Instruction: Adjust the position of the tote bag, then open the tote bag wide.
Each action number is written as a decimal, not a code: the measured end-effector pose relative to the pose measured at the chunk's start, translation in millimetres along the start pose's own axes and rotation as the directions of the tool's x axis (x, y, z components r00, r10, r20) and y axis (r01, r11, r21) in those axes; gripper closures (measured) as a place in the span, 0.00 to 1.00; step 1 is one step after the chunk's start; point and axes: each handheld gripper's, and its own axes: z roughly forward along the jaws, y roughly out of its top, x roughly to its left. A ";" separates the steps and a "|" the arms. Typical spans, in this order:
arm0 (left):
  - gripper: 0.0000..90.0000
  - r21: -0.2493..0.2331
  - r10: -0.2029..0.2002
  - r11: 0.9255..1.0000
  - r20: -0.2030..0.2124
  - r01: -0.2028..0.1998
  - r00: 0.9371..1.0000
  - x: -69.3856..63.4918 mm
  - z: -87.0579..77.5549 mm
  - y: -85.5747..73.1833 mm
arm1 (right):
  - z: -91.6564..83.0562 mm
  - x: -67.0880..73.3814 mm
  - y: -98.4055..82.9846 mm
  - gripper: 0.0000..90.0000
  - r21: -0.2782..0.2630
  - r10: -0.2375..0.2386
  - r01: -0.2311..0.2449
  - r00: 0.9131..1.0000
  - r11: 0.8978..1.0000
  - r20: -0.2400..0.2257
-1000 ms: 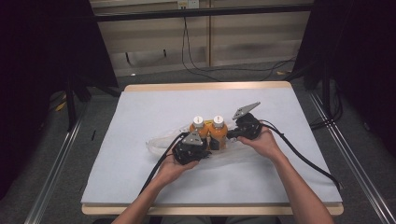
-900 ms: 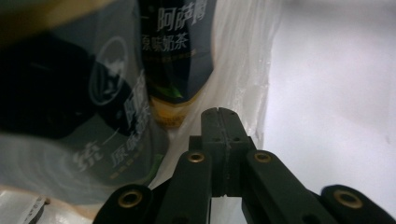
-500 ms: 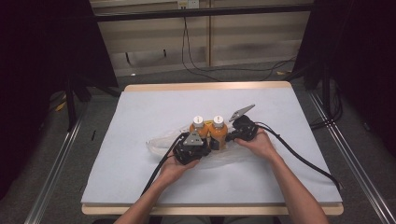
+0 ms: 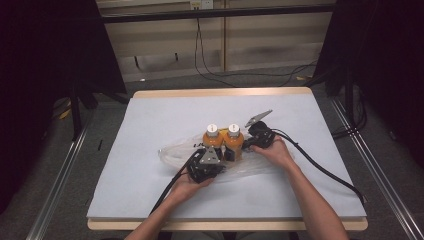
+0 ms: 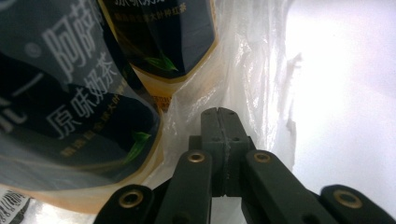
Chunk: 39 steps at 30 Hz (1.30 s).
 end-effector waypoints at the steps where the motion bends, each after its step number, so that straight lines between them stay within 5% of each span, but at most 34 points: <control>1: 1.00 -0.018 -0.010 1.000 0.008 0.010 1.000 -1.0 1.2 -0.2 | 0.0 -0.3 1.0 1.00 0.005 0.005 -0.005 1.000 1.000 0.007; 15: 1.00 0.024 0.051 0.998 0.051 -0.052 0.997 -10.6 -3.2 1.0 | 5.1 -6.3 8.9 1.00 0.008 -0.006 0.006 0.999 1.000 0.053; 21: 1.00 0.010 0.008 1.000 0.092 -0.009 0.996 -12.0 -3.5 -0.7 | 8.2 -12.7 13.9 1.00 0.004 0.013 -0.013 0.998 1.000 0.060; 30: 1.00 0.035 0.047 0.998 0.099 -0.051 0.994 -18.5 -5.8 1.3 | 12.5 -19.6 20.5 1.00 0.004 0.019 -0.019 0.995 1.000 0.097; 39: 1.00 0.030 0.032 0.999 0.146 -0.037 0.989 -22.9 -10.8 -3.0 | 17.1 -21.7 28.2 1.00 0.016 0.026 -0.028 0.989 0.999 0.144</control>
